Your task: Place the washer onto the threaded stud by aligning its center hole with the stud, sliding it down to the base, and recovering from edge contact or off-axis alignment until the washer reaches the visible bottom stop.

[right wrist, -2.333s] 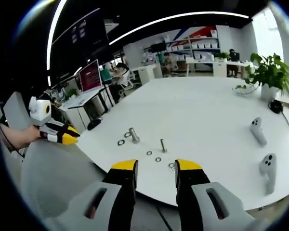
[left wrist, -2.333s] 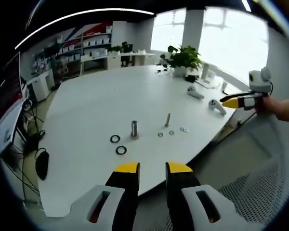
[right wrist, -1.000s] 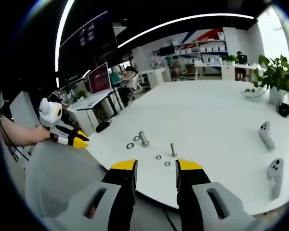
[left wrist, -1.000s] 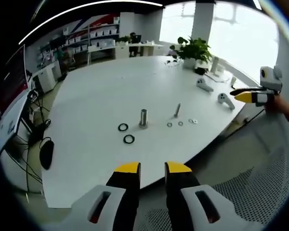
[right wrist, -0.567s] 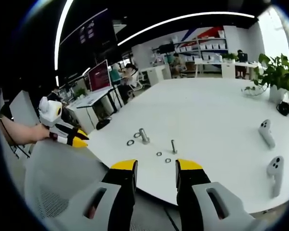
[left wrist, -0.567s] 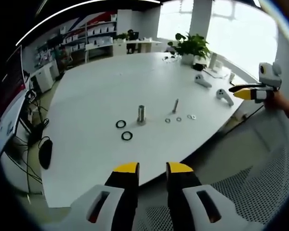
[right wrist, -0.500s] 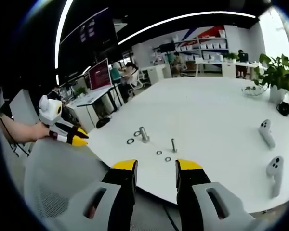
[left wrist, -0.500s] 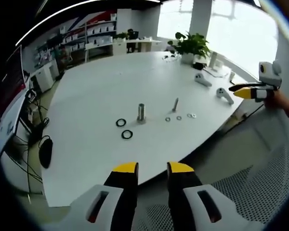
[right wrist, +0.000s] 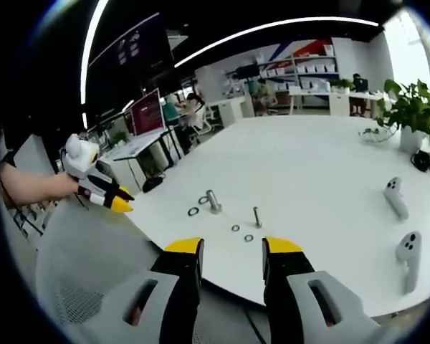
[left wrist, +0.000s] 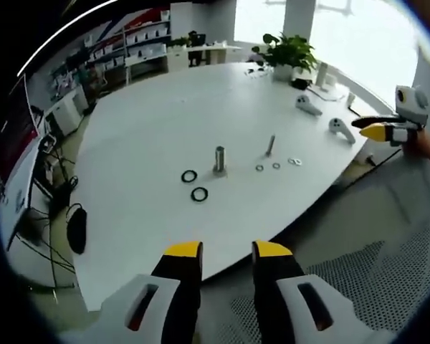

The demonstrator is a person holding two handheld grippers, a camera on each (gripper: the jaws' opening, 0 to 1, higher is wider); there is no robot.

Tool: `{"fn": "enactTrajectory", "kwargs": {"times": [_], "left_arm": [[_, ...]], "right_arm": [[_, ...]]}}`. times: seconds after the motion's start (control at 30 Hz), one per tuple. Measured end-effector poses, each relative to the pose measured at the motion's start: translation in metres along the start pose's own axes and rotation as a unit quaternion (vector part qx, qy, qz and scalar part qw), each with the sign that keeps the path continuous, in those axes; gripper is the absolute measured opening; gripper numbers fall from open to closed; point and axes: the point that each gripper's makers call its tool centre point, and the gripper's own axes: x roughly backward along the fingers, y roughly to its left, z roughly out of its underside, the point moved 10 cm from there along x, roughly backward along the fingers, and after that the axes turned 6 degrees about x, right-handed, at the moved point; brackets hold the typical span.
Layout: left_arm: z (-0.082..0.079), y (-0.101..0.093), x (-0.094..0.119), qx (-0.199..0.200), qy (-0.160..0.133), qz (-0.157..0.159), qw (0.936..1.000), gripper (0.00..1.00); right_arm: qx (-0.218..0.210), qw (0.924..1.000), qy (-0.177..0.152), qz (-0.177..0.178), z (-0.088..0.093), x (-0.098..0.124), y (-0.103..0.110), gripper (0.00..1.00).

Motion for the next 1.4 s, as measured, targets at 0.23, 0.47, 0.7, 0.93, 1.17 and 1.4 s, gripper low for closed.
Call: {"fn": "enactTrajectory", "kwargs": {"times": [0.23, 0.47, 0.7, 0.93, 1.17, 1.4], "left_arm": [[-0.028, 0.016, -0.042, 0.018, 0.026, 0.009, 0.9995, 0.27], [-0.037, 0.014, -0.088, 0.002, 0.068, 0.039, 0.9969, 0.28], [-0.035, 0.019, -0.121, -0.033, 0.126, 0.037, 0.9908, 0.29], [-0.037, 0.030, -0.142, -0.018, 0.143, 0.028, 0.9891, 0.32], [-0.039, 0.039, -0.157, -0.002, 0.155, 0.004, 0.9879, 0.32], [-0.036, 0.040, -0.168, 0.002, 0.173, -0.001, 0.9850, 0.32]], "right_arm": [[-0.002, 1.0000, 0.000, -0.001, 0.001, 0.000, -0.001, 0.35], [-0.006, 1.0000, -0.002, 0.001, 0.001, 0.000, -0.002, 0.35], [-0.007, 1.0000, 0.000, -0.002, 0.001, -0.001, -0.002, 0.33], [-0.011, 0.9999, 0.001, 0.004, 0.002, -0.001, -0.003, 0.33], [-0.017, 0.9998, 0.007, 0.001, 0.002, -0.002, -0.003, 0.33], [-0.019, 0.9998, 0.006, -0.003, 0.003, -0.002, -0.003, 0.33]]}}
